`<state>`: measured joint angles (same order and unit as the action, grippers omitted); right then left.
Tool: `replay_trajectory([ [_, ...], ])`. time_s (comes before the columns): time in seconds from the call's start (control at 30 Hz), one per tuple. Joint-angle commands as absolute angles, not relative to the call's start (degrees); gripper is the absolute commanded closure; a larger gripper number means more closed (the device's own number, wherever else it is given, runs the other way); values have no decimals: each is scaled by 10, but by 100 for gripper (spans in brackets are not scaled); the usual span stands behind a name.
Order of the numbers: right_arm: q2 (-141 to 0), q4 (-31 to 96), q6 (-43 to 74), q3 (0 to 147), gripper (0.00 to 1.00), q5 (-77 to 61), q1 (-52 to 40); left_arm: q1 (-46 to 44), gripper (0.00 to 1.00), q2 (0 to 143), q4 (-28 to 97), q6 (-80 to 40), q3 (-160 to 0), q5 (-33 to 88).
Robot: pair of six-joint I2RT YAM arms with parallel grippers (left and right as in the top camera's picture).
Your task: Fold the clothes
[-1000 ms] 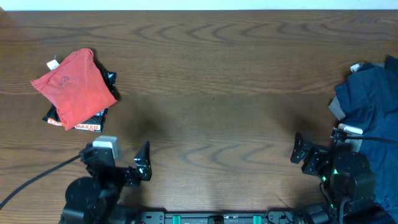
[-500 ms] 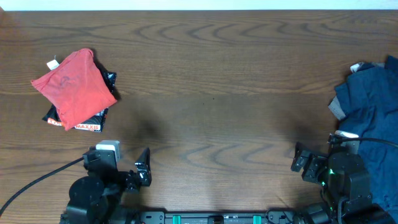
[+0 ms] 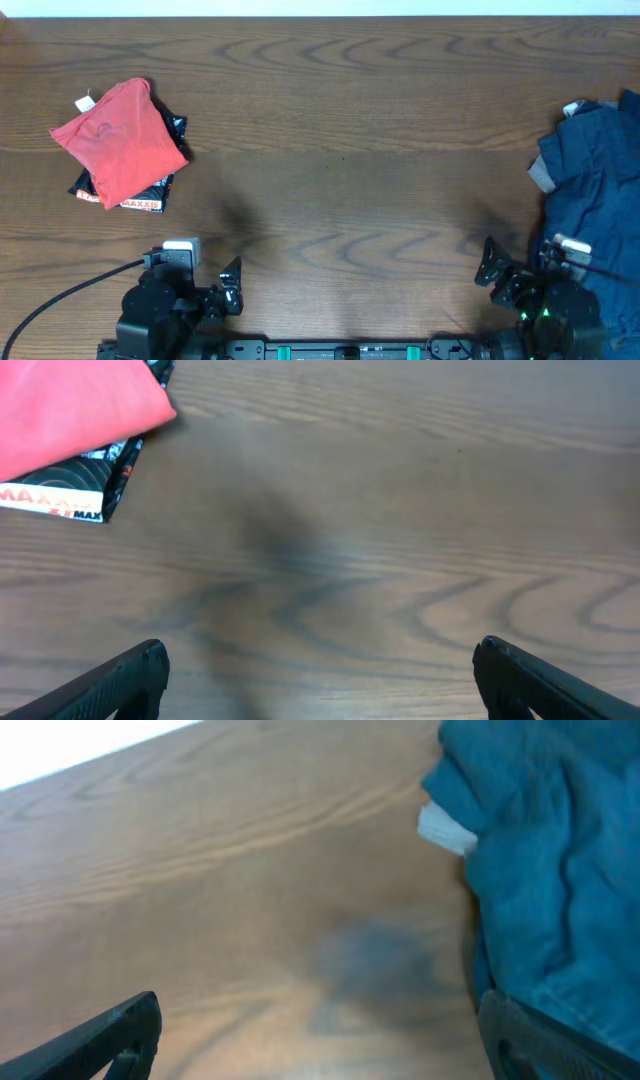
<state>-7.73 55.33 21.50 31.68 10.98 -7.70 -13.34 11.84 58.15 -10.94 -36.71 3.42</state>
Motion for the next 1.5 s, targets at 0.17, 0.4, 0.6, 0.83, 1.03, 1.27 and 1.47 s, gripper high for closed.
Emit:
replay_trajectory([
  [0.17, -3, 327, 107, 148, 1, 21, -30, -136, 2, 116, 583, -117, -366, 28],
  [0.4, -3, 44, 74, 1, 1, 23, -30, -136, 2, 116, 583, -117, -366, 28],
  [0.6, -9, 45, 74, 5, 1, 6, -30, -136, 2, 116, 583, -117, -366, 28],
  [0.83, -9, 45, 74, 5, 1, 6, -30, -136, 2, 116, 583, -117, -366, 28],
  [1.03, -9, 45, 74, 5, 1, 6, -30, -136, 2, 116, 583, -117, -366, 28],
  [1.27, -9, 45, 74, 5, 1, 6, -30, -136, 2, 116, 583, -117, -366, 28],
  [1.47, -9, 45, 74, 5, 1, 6, -30, -136, 2, 116, 583, -117, -366, 28],
])
